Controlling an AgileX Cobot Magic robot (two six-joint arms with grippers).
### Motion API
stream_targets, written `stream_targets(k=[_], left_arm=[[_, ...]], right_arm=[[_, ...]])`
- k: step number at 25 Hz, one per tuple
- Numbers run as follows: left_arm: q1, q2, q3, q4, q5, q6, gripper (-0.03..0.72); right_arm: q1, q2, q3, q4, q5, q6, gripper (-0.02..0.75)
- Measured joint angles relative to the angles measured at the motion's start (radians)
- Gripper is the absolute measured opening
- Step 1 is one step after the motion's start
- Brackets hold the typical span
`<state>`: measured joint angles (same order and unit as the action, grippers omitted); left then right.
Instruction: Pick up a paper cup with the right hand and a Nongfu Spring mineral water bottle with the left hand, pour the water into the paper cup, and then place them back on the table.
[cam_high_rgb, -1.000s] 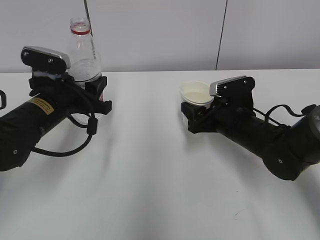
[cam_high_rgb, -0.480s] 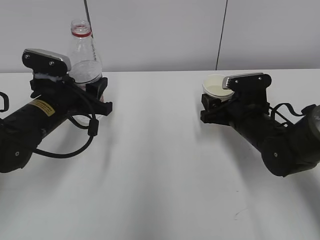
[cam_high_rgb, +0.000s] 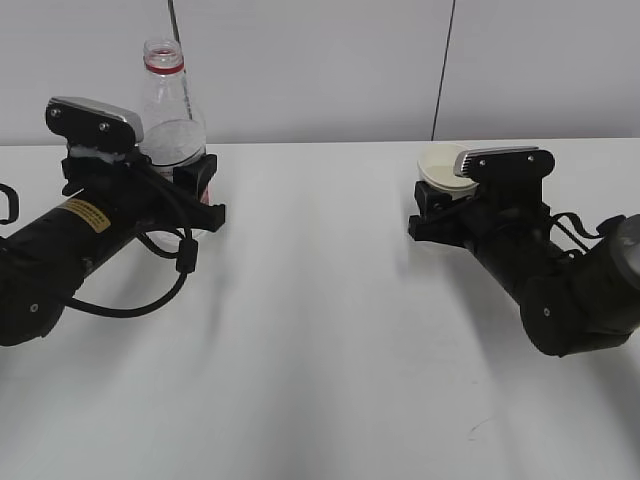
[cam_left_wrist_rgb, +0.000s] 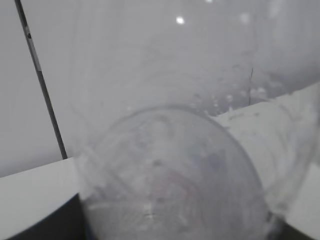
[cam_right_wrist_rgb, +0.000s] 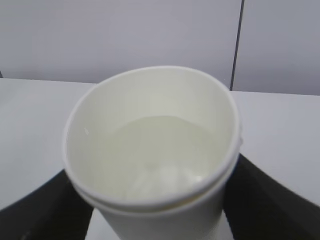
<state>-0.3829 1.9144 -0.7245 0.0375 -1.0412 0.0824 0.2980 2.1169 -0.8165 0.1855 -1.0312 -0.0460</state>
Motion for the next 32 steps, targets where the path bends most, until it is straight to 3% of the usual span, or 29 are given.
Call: stream_targets(k=[32], left_arm=[[0.0,0.0,0.0,0.0,-0.001,0.0,0.34]], right_arm=[[0.0,0.141,-0.062,0.008,-0.068,0.029,0.537]])
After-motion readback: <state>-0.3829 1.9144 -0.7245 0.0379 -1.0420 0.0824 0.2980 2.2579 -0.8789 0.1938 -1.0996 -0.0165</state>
